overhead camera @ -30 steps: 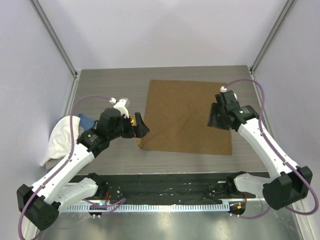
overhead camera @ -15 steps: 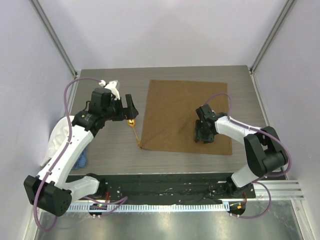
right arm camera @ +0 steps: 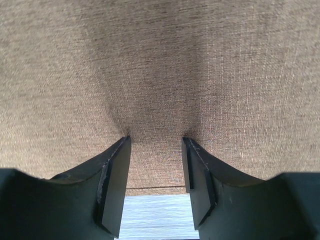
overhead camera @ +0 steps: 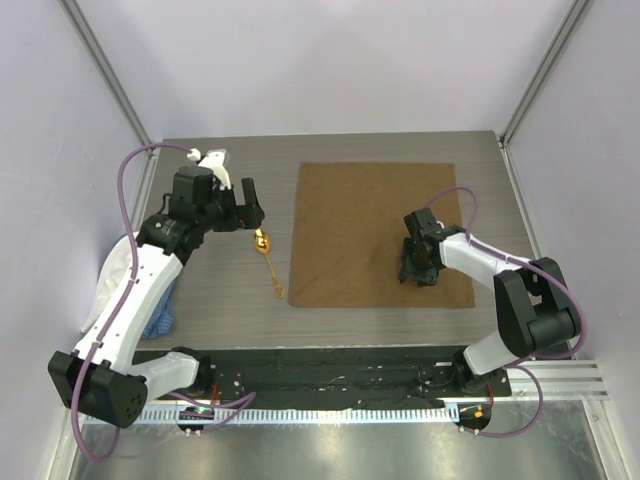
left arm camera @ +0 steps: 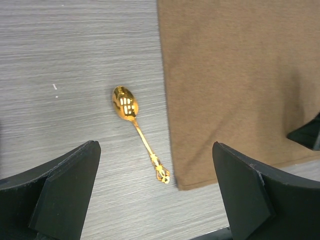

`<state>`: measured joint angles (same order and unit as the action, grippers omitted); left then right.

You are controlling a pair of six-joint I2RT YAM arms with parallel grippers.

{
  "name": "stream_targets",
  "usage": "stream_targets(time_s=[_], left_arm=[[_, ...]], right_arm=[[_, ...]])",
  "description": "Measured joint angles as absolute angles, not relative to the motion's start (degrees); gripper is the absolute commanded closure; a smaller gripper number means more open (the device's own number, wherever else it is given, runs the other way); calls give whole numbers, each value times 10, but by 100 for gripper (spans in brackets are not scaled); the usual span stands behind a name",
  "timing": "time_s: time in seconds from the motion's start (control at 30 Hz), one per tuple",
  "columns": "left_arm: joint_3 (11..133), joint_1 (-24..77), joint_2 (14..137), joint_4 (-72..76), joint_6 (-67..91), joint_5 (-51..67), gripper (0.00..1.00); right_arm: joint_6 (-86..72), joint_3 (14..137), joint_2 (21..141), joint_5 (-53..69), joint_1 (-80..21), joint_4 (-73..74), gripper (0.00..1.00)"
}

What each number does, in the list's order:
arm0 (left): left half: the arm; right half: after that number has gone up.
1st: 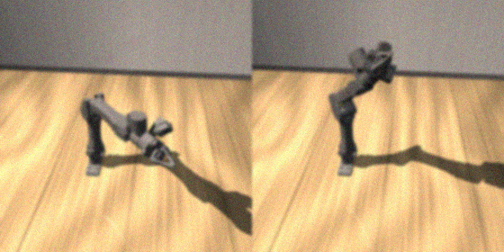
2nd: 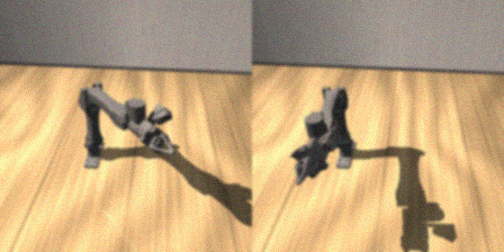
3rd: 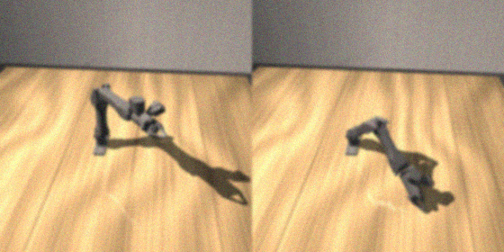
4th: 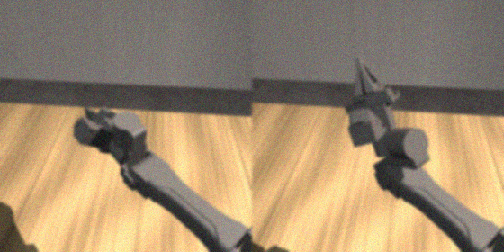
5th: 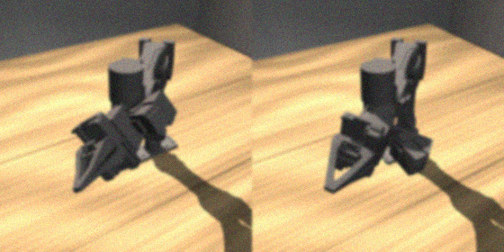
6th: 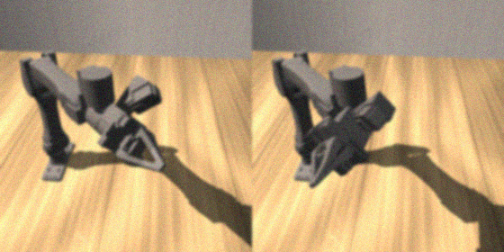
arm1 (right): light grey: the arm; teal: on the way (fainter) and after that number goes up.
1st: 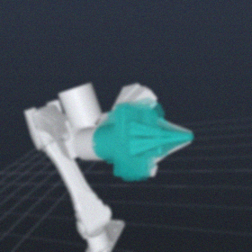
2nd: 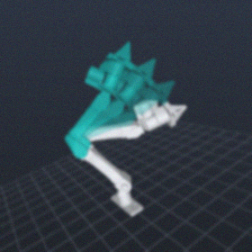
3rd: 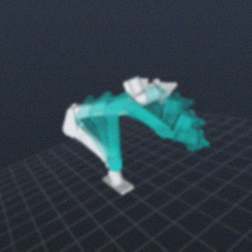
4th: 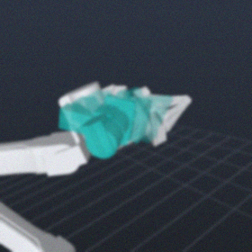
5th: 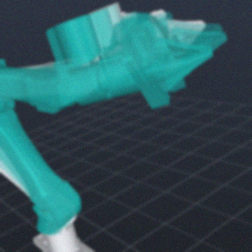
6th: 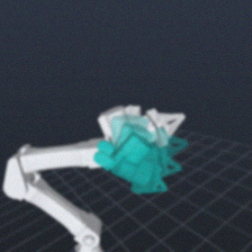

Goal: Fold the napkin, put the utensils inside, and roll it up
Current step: Flatten the napkin out, then fold the napkin

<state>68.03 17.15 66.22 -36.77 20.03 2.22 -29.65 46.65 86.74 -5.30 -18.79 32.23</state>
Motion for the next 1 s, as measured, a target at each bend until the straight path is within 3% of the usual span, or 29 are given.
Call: stream_targets(time_s=[0.3,0.43,0.57,0.73,1.0], left_arm=[[651,166,657,-368,189,-15,0],[648,145,656,-368,189,-39,0],[633,61,656,-366,197,-13,0],[623,-62,658,-361,226,50,0],[619,-78,658,-354,238,83,0]], right_arm=[[-266,481,865,-80,-220,364,47],[-240,539,851,-87,-331,370,47],[-215,613,860,-92,-441,329,48],[-189,728,972,-114,-552,298,49],[-161,836,1149,-149,-661,315,50]])
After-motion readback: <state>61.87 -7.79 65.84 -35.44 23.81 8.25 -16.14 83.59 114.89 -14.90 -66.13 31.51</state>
